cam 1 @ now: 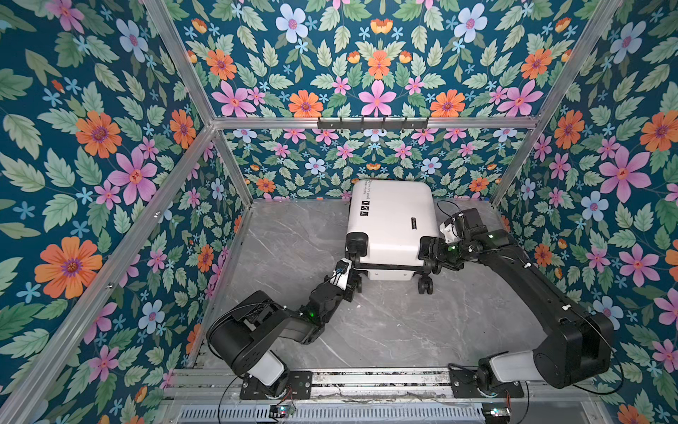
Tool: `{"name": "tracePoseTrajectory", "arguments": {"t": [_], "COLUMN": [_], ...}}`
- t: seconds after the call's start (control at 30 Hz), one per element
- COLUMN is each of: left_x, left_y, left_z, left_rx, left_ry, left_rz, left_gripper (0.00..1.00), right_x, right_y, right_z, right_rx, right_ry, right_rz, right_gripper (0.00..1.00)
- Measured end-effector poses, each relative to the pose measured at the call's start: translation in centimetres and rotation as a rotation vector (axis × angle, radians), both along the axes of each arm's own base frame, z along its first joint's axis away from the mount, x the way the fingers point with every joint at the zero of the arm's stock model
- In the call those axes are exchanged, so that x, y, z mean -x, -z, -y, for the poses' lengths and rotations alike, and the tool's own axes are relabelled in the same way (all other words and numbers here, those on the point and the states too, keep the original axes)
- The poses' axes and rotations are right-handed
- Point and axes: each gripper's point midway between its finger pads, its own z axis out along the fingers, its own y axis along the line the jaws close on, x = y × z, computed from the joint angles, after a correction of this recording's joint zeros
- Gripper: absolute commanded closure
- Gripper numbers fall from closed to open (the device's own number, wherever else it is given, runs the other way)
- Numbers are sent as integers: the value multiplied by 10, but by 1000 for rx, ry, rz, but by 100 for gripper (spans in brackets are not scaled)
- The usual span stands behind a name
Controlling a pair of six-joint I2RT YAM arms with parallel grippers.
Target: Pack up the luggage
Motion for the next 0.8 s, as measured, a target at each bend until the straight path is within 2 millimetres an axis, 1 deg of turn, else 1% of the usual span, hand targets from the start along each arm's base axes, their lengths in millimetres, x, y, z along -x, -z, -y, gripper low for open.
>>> {"name": "tracePoseTrajectory", "arguments": {"t": [0.07,0.2,0.3,0.4,0.6,0.8], "left_x": [0,1,3,6,16,26], "left_y": [0,-1,-3,-6,-14,-22], "left_z": [0,0,-1,-4,-12,2], "left_rx": [1,5,8,15,2,-14], "left_ry": [3,7,4,-8,-57,-41], "left_rz": [-1,-9,-24,-49,-69,-67], "left_gripper": [100,100,100,100,100,100], "right_x": [-1,-2,-2,0,13,21], "right_y": [1,0,1,-1,-13,-14], "right_z": [-1,-3,-6,-12,-34,-51], "right_rx": [-1,-16,-38,-79,-95,-111], "right_ry": [-3,-5,8,44,103,158], "right_rz": [-4,-8,-26,-57,-73,-106], "right_gripper": [65,100,100,100,100,100]}}
